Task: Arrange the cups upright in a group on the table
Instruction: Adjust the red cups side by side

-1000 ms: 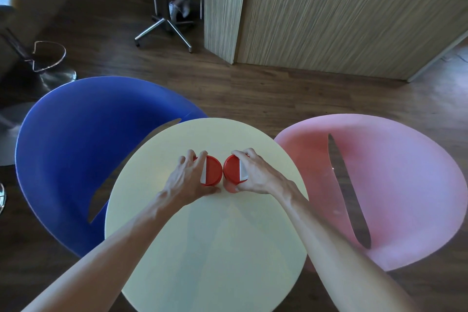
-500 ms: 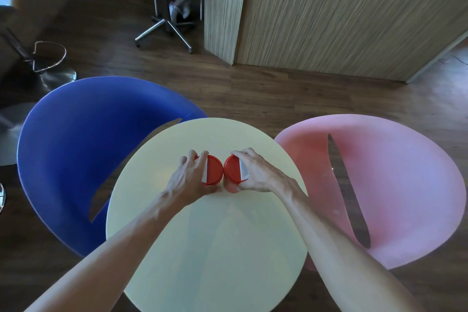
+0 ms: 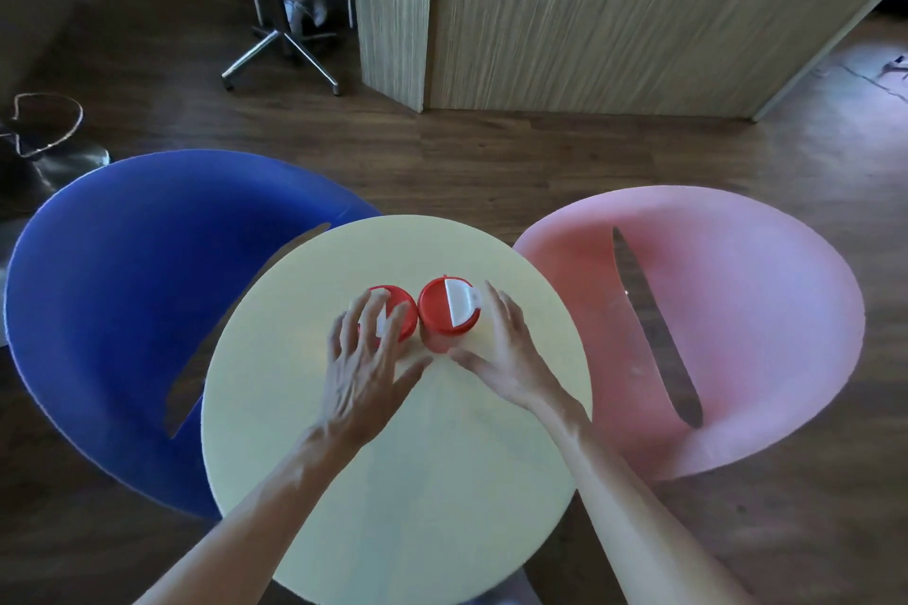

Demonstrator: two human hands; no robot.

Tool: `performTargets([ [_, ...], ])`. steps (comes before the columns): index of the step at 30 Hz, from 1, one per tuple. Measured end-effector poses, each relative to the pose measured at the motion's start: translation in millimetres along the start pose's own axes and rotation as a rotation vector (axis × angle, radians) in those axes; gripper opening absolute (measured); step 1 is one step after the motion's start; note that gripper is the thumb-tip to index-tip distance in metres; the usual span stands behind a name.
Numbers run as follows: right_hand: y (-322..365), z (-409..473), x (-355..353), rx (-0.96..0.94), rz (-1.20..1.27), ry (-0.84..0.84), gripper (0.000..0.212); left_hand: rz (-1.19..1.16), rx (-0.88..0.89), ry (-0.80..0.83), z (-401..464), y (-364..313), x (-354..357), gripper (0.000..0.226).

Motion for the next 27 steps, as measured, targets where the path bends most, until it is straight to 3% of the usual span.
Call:
performTargets([
  [4, -50.9, -75.9, 2.7, 0.112, 0.125, -0.191, 0.08, -0.076, 0.103, 0.027, -57.5, -47.7, 25.9, 0.047],
  [8, -106.4, -151.7, -8.3, 0.237, 0.231, -0.381, 0.047, -0.216, 0.253, 0.236, -99.0, -110.6, 53.9, 0.033],
  [11, -148.8, -212.9, -27.1, 0.354, 0.296, -0.512, 0.034, -0.24, 0.391, 0.425, -123.7, -167.7, 76.1, 0.029],
  [16, -223.8, -307.0, -81.0, 0.572, 0.331, -0.59, 0.033, -0.174, 0.513, 0.7, -145.0, -278.1, 113.3, 0.037],
  [24, -325.4, -408.2, -161.0, 0.823, 0.31, -0.55, 0.041, 0.072, 0.684, 1.084, -159.8, -471.3, 156.9, 0.05],
  [27, -369.0, -429.6, -174.0, 0.916, 0.366, -0.517, 0.045, 0.138, 0.781, 1.145, -159.4, -527.7, 164.1, 0.051],
])
Point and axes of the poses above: each hand's wrist, its own z-axis towards the middle knuckle, its own x-axis out of the palm, y = z × x, the point moved 1 cm from there along z, towards the middle knuckle, and after that the axes turned 11 degrees about z, right-handed, at the moved point
